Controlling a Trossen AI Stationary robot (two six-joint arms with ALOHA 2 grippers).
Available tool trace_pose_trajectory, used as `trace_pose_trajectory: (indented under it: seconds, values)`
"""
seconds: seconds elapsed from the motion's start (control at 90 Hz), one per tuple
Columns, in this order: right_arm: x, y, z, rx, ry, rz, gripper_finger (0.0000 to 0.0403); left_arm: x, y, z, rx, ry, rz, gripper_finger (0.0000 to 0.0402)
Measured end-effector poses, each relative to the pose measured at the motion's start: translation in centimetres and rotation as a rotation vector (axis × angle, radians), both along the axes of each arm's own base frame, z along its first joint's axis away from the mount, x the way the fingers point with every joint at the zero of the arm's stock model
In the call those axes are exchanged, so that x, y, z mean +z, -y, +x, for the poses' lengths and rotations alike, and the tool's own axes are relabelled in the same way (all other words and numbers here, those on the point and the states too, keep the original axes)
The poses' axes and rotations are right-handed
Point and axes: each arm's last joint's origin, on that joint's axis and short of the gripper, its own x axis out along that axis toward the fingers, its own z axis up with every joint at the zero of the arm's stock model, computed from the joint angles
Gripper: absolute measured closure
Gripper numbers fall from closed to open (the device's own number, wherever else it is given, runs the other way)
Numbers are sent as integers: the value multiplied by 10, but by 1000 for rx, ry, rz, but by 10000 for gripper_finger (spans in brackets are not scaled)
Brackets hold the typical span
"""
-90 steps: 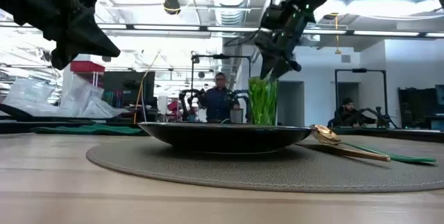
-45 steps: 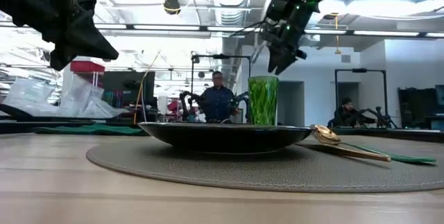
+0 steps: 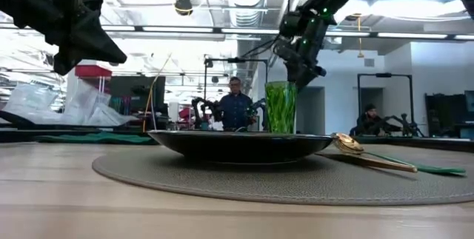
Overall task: Set table place
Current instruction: Move the green cup on top of the gray placemat
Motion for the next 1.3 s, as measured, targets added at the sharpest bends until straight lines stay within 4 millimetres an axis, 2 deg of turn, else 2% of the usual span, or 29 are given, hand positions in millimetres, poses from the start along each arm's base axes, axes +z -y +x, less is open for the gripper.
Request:
trace_pose_trajectory:
  seconds: [0.067, 0.189, 0.233, 0.411, 0.6, 0.8, 0.944, 1.056, 1.178, 1.3]
  values:
    - [-4, -2, -1, 2, -35, 34, 288, 0, 0, 0, 0, 0, 0, 402]
    - [-3, -9, -3, 32, -75, 51, 379, 0, 0, 0, 0, 0, 1, 402]
    - [-1, -13, -4, 46, -85, 57, 391, 0, 0, 0, 0, -1, 1, 402]
    - [8, -28, -6, 66, -121, 81, 401, 0, 0, 0, 0, -2, 1, 402]
    - [16, -51, -17, 108, -255, 158, 402, 0, 0, 0, 0, -1, 1, 402]
    - [19, -67, -16, 157, -308, 195, 402, 0, 0, 0, 2, 7, -6, 402]
    - [18, -77, -4, 184, -287, 163, 402, 0, 0, 0, 7, 12, -16, 402]
    - [10, -86, 0, 200, -285, 138, 403, 0, 0, 0, 12, 17, -27, 402]
    - [-2, -98, -2, 213, -294, 143, 403, 1, 0, 0, 14, 20, -31, 402]
    - [-5, -105, -9, 217, -263, 123, 403, 1, 0, 0, 13, 18, -28, 402]
